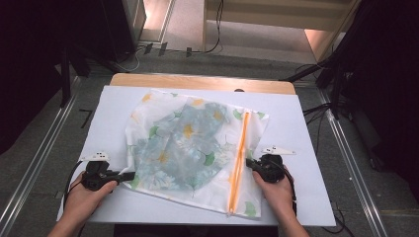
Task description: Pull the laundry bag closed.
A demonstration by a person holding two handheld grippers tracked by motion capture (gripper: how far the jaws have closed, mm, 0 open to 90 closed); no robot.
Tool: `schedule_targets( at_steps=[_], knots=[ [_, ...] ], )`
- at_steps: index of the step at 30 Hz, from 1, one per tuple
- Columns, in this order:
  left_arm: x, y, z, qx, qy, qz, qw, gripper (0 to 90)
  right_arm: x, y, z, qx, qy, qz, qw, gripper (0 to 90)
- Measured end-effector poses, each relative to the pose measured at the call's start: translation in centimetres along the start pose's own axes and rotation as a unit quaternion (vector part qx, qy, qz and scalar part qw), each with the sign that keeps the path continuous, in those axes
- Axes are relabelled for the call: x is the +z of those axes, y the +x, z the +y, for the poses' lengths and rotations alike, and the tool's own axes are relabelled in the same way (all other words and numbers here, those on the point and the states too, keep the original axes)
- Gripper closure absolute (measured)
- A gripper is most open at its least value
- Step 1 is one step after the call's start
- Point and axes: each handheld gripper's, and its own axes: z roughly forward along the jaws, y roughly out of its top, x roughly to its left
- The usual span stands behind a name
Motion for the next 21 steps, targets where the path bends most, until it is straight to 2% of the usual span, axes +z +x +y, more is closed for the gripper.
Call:
schedule_targets(
  at_steps=[7,13,17,21],
  knots=[
    [0.2,-1.4,-0.4,0.016,0.013,-0.004,0.9998,87.2,1.0,-0.4,1.2,-0.028,-0.005,-0.023,0.9993,88.4],
    [0.4,-2.1,-0.7,0.022,0.021,-0.009,0.9995,87.4,1.3,-0.8,1.5,-0.039,-0.006,-0.028,0.9988,88.3],
    [0.3,-2.6,-1.1,0.029,0.028,-0.012,0.9991,87.4,1.4,-1.1,1.7,-0.033,-0.008,-0.028,0.9990,88.1],
    [0.2,-2.7,-1.4,0.027,0.031,-0.017,0.9990,87.2,1.5,-1.3,1.9,-0.036,-0.009,-0.034,0.9987,87.8]
  ],
)
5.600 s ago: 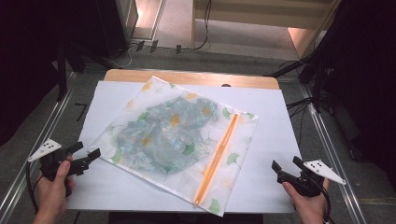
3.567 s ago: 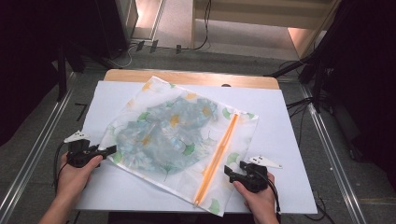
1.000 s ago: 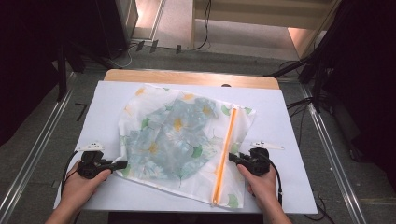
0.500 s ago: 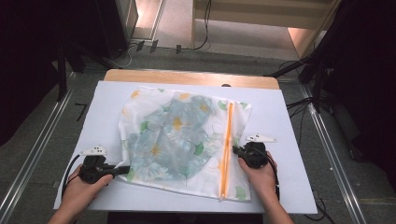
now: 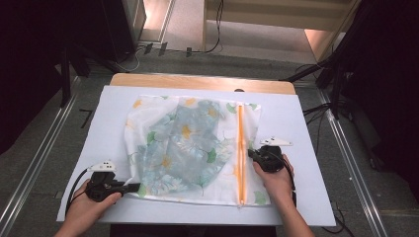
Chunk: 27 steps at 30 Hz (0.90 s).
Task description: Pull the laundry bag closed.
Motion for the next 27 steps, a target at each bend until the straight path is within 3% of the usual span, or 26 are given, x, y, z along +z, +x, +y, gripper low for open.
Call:
schedule_targets(
  at_steps=[11,19,21,24,27],
  knots=[
    [-0.1,0.1,-0.1,-0.007,0.001,-0.006,1.0000,86.8,0.5,0.2,0.3,-0.019,-0.009,-0.004,0.9998,88.4],
    [0.0,0.1,0.1,0.002,0.003,-0.002,1.0000,85.6,0.8,0.4,0.5,-0.030,-0.015,-0.014,0.9994,88.7],
    [-0.3,0.2,0.2,0.002,-0.005,0.006,1.0000,77.2,0.7,0.3,0.5,-0.026,-0.016,-0.012,0.9995,79.7],
    [-1.1,0.8,0.4,-0.011,-0.032,0.037,0.9987,52.8,0.4,-0.1,0.4,-0.012,-0.025,-0.012,0.9995,54.8],
    [-2.2,1.5,0.4,-0.028,-0.066,0.083,0.9939,34.5,-0.4,-0.4,0.2,-0.014,-0.038,-0.023,0.9989,47.7]
  ],
)
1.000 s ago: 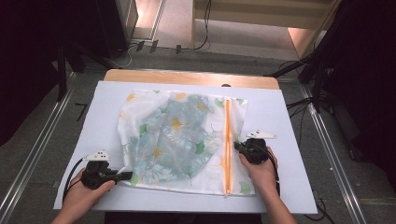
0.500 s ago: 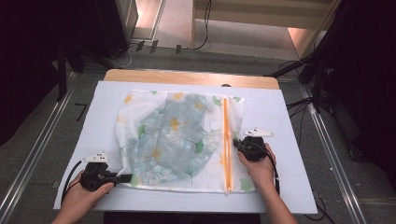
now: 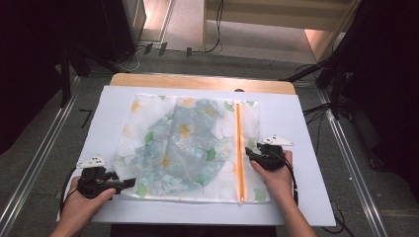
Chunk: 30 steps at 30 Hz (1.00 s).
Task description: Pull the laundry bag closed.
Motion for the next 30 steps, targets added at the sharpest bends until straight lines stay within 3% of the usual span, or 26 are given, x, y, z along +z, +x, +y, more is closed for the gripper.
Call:
schedule_targets(
  at_steps=[2,4,7,12,13,15,17,20,24,28,30],
  knots=[
    [-0.7,0.6,0.1,-0.009,-0.024,0.041,0.9988,31.5,-0.5,-0.2,0.0,0.001,-0.005,-0.004,1.0000,44.2],
    [-1.3,1.2,0.1,-0.023,-0.048,0.074,0.9959,30.2,-1.6,-0.6,-0.1,0.003,-0.011,-0.011,0.9999,43.5],
    [-1.9,1.7,0.1,-0.027,-0.069,0.096,0.9927,35.0,-2.4,-0.9,-0.3,0.002,-0.014,-0.011,0.9998,45.9],
    [-1.3,0.9,0.5,0.006,-0.063,0.073,0.9953,56.8,-4.1,-1.3,-1.2,0.002,-0.003,-0.024,0.9997,53.1],
    [-1.0,0.7,0.6,0.008,-0.056,0.068,0.9961,59.0,-4.4,-1.4,-1.4,0.013,0.002,-0.027,0.9995,53.1],
    [-0.4,0.5,0.6,0.008,-0.043,0.066,0.9969,59.2,-4.9,-1.8,-1.9,0.046,0.009,-0.014,0.9988,49.3],
    [0.0,0.4,0.6,0.004,-0.037,0.075,0.9965,52.4,-5.4,-1.8,-2.5,0.071,0.013,0.002,0.9974,45.0],
    [0.0,0.6,0.6,0.003,-0.043,0.084,0.9955,43.1,-6.1,-1.1,-3.5,0.058,0.023,0.008,0.9980,44.0],
    [-0.1,-0.2,0.7,0.016,-0.053,0.069,0.9961,42.4,-7.8,0.0,-4.3,0.044,0.009,0.022,0.9988,46.6],
    [0.8,-1.8,1.0,0.023,-0.053,0.048,0.9972,54.4,-9.2,0.9,-4.9,0.032,-0.011,0.039,0.9987,53.4],
    [1.7,-2.9,1.2,0.027,-0.047,0.025,0.9982,61.6,-9.6,1.4,-5.2,0.030,-0.011,0.048,0.9984,60.3]
  ],
)
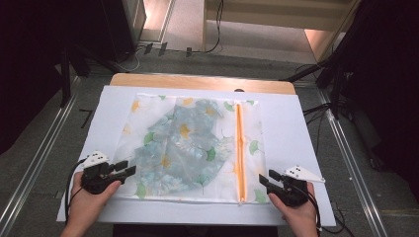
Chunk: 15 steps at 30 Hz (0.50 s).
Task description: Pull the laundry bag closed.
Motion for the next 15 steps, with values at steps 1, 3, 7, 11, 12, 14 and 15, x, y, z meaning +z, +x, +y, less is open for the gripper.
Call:
schedule_targets(
  at_steps=[1,3,7,11,12,14,15],
  knots=[
    [0.3,-0.4,0.1,0.005,0.004,-0.007,1.0000,65.8,-0.1,0.3,-0.2,-0.003,0.001,0.011,0.9999,64.3],
    [1.2,-1.7,0.3,0.014,0.009,-0.026,0.9995,71.0,-0.2,0.7,-0.5,-0.012,0.004,0.023,0.9997,75.2],
    [3.2,-4.7,0.8,0.045,0.024,-0.057,0.9971,78.1,0.4,1.5,-0.7,-0.024,0.020,0.031,0.9990,87.4],
    [5.7,-8.2,1.0,0.084,0.045,-0.092,0.9912,82.1,1.1,2.1,-1.3,-0.025,0.049,0.033,0.9980,90.0],
    [6.1,-8.9,1.1,0.093,0.051,-0.094,0.9899,83.3,1.2,2.3,-1.5,-0.029,0.055,0.038,0.9974,90.0],
    [7.3,-10.5,1.0,0.108,0.060,-0.111,0.9862,84.6,1.4,2.7,-1.6,-0.034,0.058,0.043,0.9968,90.0],
    [7.9,-11.3,1.0,0.115,0.065,-0.117,0.9843,85.3,1.4,2.8,-1.6,-0.036,0.060,0.046,0.9965,90.0]
  ],
)
